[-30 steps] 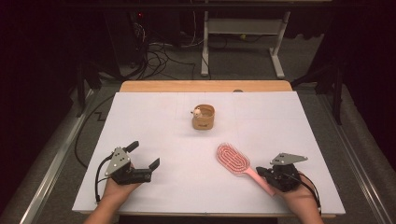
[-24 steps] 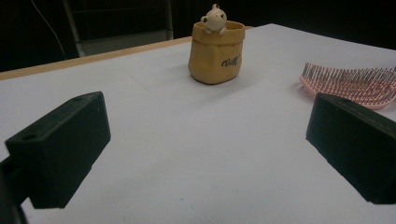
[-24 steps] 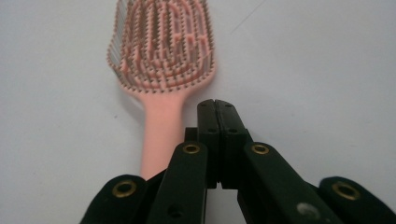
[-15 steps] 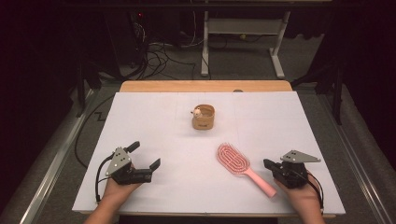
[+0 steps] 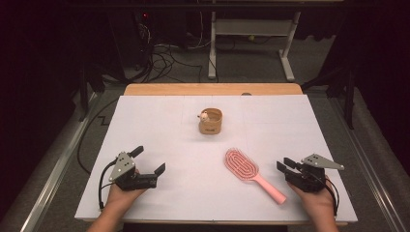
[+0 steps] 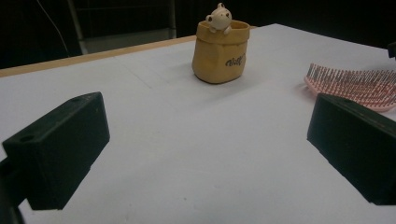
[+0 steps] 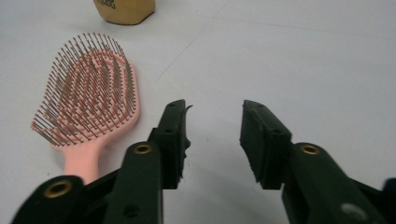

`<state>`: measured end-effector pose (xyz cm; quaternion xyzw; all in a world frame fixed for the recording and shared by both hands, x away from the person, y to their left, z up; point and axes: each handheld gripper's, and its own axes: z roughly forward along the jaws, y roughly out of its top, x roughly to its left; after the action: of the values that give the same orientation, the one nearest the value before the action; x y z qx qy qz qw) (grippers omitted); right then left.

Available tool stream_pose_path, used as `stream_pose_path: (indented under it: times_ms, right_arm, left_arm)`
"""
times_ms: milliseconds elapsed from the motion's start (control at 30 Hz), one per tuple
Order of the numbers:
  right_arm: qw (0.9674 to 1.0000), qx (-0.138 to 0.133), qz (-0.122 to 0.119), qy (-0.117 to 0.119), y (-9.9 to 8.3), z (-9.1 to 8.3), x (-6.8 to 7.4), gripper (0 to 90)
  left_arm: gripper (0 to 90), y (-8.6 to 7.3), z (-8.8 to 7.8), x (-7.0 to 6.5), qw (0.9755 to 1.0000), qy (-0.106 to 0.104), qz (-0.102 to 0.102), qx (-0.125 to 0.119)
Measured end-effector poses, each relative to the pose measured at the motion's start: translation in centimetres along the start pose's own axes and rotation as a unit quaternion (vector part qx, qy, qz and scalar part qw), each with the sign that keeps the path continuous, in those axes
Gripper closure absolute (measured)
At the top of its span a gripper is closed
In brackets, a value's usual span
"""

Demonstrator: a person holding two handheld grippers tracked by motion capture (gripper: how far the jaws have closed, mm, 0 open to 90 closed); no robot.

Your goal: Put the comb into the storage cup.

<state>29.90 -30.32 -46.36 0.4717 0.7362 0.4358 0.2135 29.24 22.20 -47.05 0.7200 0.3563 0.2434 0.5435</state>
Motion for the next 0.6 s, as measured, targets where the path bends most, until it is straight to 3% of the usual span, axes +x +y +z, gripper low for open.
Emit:
stream_pose_path:
  times_ms: [300, 600]
  right_arm:
    - [0.9999, -0.003, 0.009, 0.004, -0.18, 0.29, -0.30, 44.9]
    - [0.9999, -0.004, -0.007, 0.008, -0.32, 0.73, -0.03, 32.6]
  left_arm:
    - [0.0, -0.07, 0.09, -0.04, 1.0000, -0.006, -0.002, 0.007]
    - [0.0, -0.09, 0.11, -0.04, 0.9999, -0.009, -0.003, 0.009]
